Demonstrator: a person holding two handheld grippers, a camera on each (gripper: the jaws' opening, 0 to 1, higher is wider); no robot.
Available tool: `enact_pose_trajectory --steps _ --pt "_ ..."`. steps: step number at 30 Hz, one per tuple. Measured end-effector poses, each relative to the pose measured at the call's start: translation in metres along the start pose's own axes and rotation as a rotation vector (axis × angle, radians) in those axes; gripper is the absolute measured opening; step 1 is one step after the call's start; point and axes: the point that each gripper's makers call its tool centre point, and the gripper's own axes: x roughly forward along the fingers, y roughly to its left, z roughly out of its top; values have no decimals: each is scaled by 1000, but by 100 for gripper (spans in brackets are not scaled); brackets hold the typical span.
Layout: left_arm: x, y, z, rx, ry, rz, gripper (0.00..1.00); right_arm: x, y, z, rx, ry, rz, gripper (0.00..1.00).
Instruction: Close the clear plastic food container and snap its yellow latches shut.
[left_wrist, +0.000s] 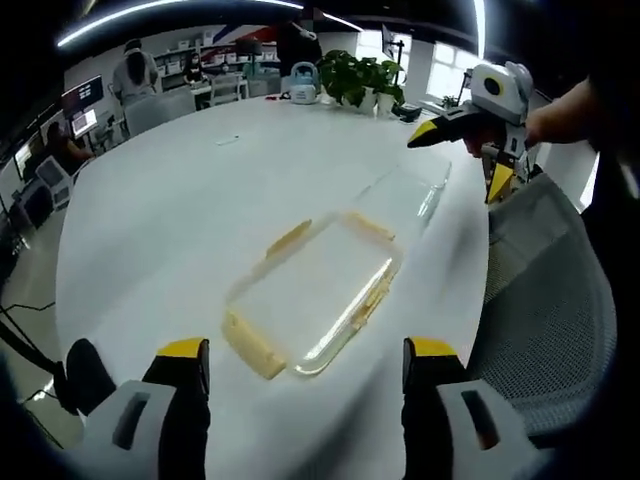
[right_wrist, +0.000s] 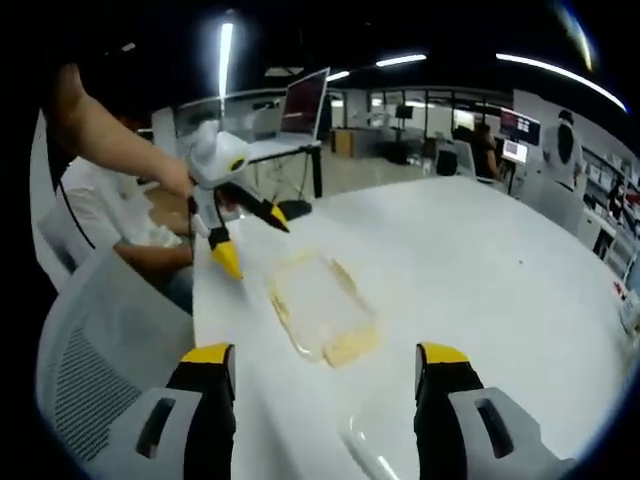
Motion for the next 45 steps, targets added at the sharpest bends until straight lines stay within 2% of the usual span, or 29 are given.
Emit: enact_pose_trajectory --steps 16,24,40,43,45 --pt "6 8 -10 30 51 -36 78 13 -2 1 -28 26 29 72" --pt "10 7 -13 66 89 -71 78 25 3 -4 -61 63 66 71" --pt "16 13 -16 107 130 -93 77 29 -3 -9 -69 87 74 70" --pt "18 15 -20 124 145 -102 77 31 -4 -11 -76 100 78 65" --pt "19 15 -22 142 163 -113 77 33 -5 -11 -75 100 79 66"
